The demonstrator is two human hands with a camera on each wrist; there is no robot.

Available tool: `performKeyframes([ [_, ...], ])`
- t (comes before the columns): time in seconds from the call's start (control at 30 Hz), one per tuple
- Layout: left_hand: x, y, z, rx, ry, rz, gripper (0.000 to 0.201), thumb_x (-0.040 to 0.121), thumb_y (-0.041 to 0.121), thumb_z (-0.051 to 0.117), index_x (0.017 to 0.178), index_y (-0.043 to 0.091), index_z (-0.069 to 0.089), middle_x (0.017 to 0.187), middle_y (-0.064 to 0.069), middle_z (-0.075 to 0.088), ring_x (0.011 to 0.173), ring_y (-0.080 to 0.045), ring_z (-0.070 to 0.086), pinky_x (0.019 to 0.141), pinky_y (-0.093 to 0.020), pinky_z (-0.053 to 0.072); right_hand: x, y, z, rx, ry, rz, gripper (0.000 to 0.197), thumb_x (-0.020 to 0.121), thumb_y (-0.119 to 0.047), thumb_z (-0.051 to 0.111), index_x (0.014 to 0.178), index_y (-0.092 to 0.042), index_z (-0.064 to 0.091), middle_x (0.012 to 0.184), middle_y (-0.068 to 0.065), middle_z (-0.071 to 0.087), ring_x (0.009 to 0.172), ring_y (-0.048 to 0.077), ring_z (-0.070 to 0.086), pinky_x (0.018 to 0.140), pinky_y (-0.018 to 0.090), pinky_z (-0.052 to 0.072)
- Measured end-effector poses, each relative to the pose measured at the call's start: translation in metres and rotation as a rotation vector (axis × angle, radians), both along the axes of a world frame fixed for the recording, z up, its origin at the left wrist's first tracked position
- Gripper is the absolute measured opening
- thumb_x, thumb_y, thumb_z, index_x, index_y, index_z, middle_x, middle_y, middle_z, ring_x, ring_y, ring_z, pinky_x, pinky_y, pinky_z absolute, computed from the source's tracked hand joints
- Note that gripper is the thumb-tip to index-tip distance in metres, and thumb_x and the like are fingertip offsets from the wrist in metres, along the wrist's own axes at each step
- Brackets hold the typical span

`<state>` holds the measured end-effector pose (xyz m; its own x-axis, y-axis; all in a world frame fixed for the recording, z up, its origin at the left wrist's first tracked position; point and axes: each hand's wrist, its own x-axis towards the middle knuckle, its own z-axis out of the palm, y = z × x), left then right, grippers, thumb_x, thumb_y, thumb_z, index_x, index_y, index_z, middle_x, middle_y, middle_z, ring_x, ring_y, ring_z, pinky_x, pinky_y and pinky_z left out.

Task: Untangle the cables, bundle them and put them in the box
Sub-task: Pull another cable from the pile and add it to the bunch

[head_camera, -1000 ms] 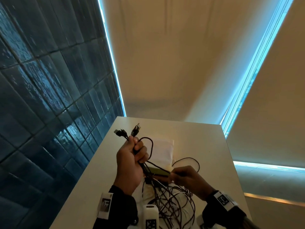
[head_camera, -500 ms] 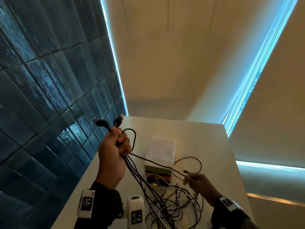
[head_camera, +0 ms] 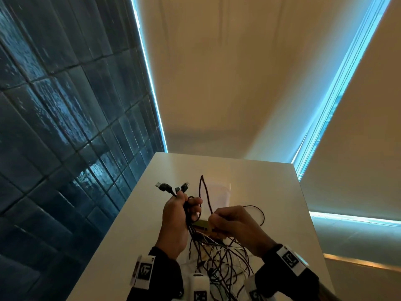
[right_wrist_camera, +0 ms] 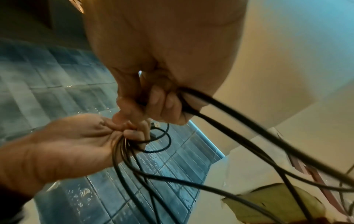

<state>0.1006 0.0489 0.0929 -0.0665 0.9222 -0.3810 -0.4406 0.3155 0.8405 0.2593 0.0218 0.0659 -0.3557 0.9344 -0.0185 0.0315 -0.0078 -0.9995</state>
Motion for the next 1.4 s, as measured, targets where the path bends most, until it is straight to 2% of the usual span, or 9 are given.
performKeyframes([
  [0.1,0.002,-0.004,0.006,0.004,-0.022,-0.025,0.029,0.106,0.026,0.033,0.082,0.013,0.043,0.074,-0.016,0.068,0.057,-0.021,0.054,0.053,-0.03,0.038,-0.002,-0.002,-0.003,-0.023,-0.079,0.108,0.028,0.096,-0.015,0.056,0.07,-0.015,0.068,0.06,-0.01,0.059,0.055,0.005,0.047,0.058,0.016,0.037],
  [0.23,0.001,-0.006,0.017,0.044,-0.078,-0.064,0.03,0.105,0.027,0.033,0.081,0.013,0.046,0.074,-0.015,0.069,0.06,-0.025,0.064,0.064,-0.036,0.045,0.002,-0.004,-0.007,-0.044,-0.264,0.206,0.027,0.09,-0.023,0.06,0.066,-0.016,0.07,0.065,-0.002,0.057,0.061,0.007,0.045,0.062,0.02,0.038],
  [0.33,0.0,-0.008,0.026,0.041,-0.136,-0.108,0.03,0.105,0.028,0.034,0.081,0.012,0.046,0.072,-0.011,0.062,0.055,-0.021,0.054,0.055,-0.031,0.045,0.005,-0.006,-0.011,-0.124,-0.269,0.243,0.03,0.09,-0.013,0.06,0.061,-0.016,0.066,0.06,-0.008,0.057,0.056,0.003,0.044,0.058,0.017,0.035],
  [0.5,-0.001,-0.003,0.018,0.091,0.276,-0.117,0.03,0.105,0.024,0.031,0.085,0.01,0.048,0.073,-0.011,0.059,0.057,-0.019,0.052,0.049,-0.028,0.043,0.005,-0.01,-0.011,-0.104,-0.009,0.013,0.027,0.096,-0.009,0.053,0.077,0.007,0.064,0.056,-0.009,0.055,0.05,-0.001,0.046,0.051,0.011,0.035],
  [0.6,0.001,-0.002,0.004,0.035,0.381,-0.156,0.031,0.106,0.026,0.03,0.096,0.004,0.051,0.075,-0.014,0.063,0.059,-0.021,0.056,0.046,-0.027,0.045,0.001,-0.01,-0.006,-0.047,0.059,-0.042,0.026,0.097,-0.004,0.049,0.073,0.002,0.059,0.053,-0.009,0.055,0.047,-0.002,0.047,0.049,0.011,0.035],
  [0.77,0.004,-0.009,0.014,-0.048,-0.032,-0.247,0.033,0.105,0.027,0.033,0.081,0.01,0.049,0.071,-0.015,0.063,0.059,-0.024,0.059,0.055,-0.031,0.051,-0.008,-0.005,-0.011,-0.065,-0.086,0.14,0.026,0.088,-0.015,0.057,0.062,-0.012,0.059,0.058,-0.001,0.049,0.052,0.009,0.04,0.053,0.018,0.032],
  [0.93,-0.02,0.004,0.023,0.12,-0.346,-0.103,0.028,0.101,0.023,0.034,0.075,0.017,0.043,0.059,0.004,0.037,0.046,-0.009,0.029,0.045,-0.024,0.031,0.01,-0.001,-0.019,-0.162,-0.023,0.103,0.032,0.098,-0.011,0.05,0.069,-0.005,0.06,0.05,-0.013,0.048,0.044,0.0,0.037,0.047,0.013,0.027],
  [1.2,-0.042,0.0,0.036,0.32,-0.212,0.033,0.032,0.103,0.025,0.033,0.073,0.018,0.041,0.058,0.007,0.033,0.047,-0.007,0.024,0.045,-0.022,0.025,0.025,0.014,-0.072,-0.029,-0.209,-0.115,0.034,0.098,-0.009,0.05,0.082,0.018,0.063,0.049,-0.014,0.051,0.05,-0.003,0.041,0.054,0.009,0.033],
  [1.4,-0.049,-0.009,0.048,0.411,-0.107,0.078,0.032,0.103,0.024,0.033,0.072,0.019,0.04,0.06,0.006,0.032,0.049,-0.008,0.024,0.048,-0.023,0.025,0.035,0.026,-0.113,0.061,-0.404,-0.119,0.025,0.093,-0.008,0.06,0.074,-0.016,0.073,0.052,-0.019,0.057,0.053,-0.003,0.048,0.058,0.012,0.035],
])
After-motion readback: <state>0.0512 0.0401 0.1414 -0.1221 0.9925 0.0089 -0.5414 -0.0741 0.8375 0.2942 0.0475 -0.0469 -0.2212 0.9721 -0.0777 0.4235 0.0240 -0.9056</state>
